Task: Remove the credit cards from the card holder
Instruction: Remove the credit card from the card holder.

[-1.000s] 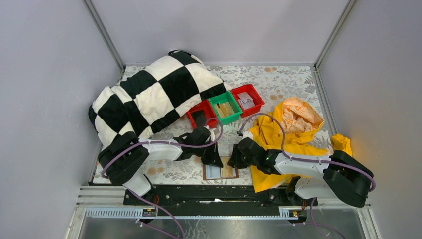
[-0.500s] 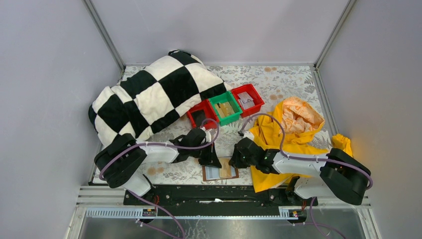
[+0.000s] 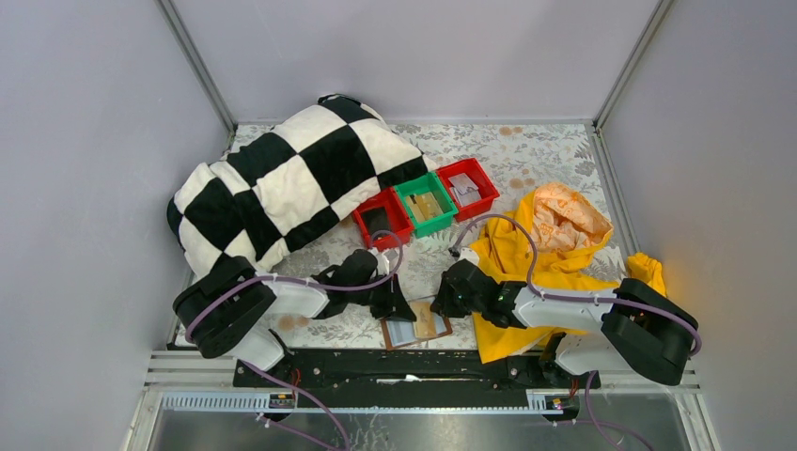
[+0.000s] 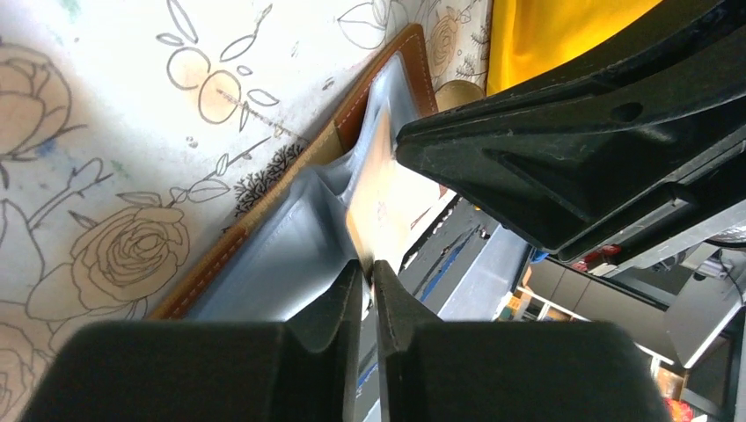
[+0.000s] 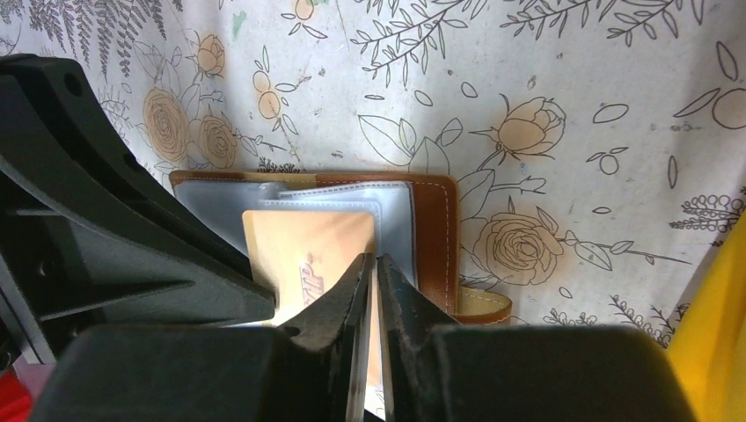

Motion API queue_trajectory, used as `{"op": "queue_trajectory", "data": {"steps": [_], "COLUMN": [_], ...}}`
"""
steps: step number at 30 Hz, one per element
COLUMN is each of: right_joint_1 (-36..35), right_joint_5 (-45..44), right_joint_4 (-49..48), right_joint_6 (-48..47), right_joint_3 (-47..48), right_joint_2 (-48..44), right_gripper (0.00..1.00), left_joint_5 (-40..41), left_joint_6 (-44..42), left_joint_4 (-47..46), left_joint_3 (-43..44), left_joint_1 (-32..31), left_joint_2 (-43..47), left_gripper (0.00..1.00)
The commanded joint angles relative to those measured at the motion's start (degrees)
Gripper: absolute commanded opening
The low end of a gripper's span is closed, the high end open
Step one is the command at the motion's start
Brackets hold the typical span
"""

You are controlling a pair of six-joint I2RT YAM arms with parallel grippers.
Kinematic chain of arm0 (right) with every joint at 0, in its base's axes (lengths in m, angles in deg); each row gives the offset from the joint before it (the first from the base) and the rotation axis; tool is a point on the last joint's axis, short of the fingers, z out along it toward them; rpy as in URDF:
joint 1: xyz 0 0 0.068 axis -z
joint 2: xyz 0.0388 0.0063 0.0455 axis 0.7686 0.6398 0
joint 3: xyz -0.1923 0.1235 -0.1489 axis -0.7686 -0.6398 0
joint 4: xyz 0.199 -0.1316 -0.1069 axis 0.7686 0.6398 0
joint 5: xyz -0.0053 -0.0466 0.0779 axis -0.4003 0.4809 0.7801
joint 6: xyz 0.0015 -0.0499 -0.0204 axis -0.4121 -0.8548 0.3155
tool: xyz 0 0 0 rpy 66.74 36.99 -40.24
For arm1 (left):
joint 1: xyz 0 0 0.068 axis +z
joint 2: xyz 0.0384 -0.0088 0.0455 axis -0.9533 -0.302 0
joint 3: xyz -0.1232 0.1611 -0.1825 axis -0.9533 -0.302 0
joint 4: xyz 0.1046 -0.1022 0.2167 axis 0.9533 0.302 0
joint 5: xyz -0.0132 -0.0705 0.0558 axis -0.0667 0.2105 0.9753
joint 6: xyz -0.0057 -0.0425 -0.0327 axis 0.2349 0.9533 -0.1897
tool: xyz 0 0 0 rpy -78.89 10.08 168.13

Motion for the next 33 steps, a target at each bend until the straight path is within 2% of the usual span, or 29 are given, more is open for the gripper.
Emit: {"op": "queue_trajectory", "data": {"steps": [1,4,7,12,19,26,33], "right_joint_1": [-0.35,-0.35,-0.36,-0.41,-0.38,-0.33,-0.33], "right_joint_5": [-1.98,-1.88,-1.8,-1.89,-2.2,-2.32,-2.58], "right_joint_4": [5.38,5.25,5.04,5.12,5.39,5.04,5.34], "right_joint_6": [-0.48,-0.39,-0.38,-0.47,-0.37,0.02,-0.19], "right_joint_3": [-1.6,-1.62,-1.51,-1.41,-1.36,-2.18,-1.54], "right_joint_2": [2.16,2.43,2.53,2.54,2.62,3.06,3.16], "right_gripper": [0.14,0.14,0.14,0.14,0.14,0.14,0.14], "left_joint_5": [-0.09,-0.14,-0.12,0.14,1.47,2.9,2.41], "left_joint_6": [1.64,1.68,1.69,1.77,1.32,-1.7,-2.44], "left_joint_4": [-3.37,-3.42,-3.55,-3.51,-1.45,7.11,9.66], "left_joint_3": [-0.91,-1.07,-1.08,-1.29,-1.43,-1.56,-2.5], "left_joint_1": [0.04,0.11,0.04,0.11,0.11,1.59,2.02], "left_joint_2": [2.27,2.57,2.6,2.62,3.98,10.27,13.17], "left_gripper": [0.2,0.22,0.19,0.0,0.0,0.0,0.0]}}
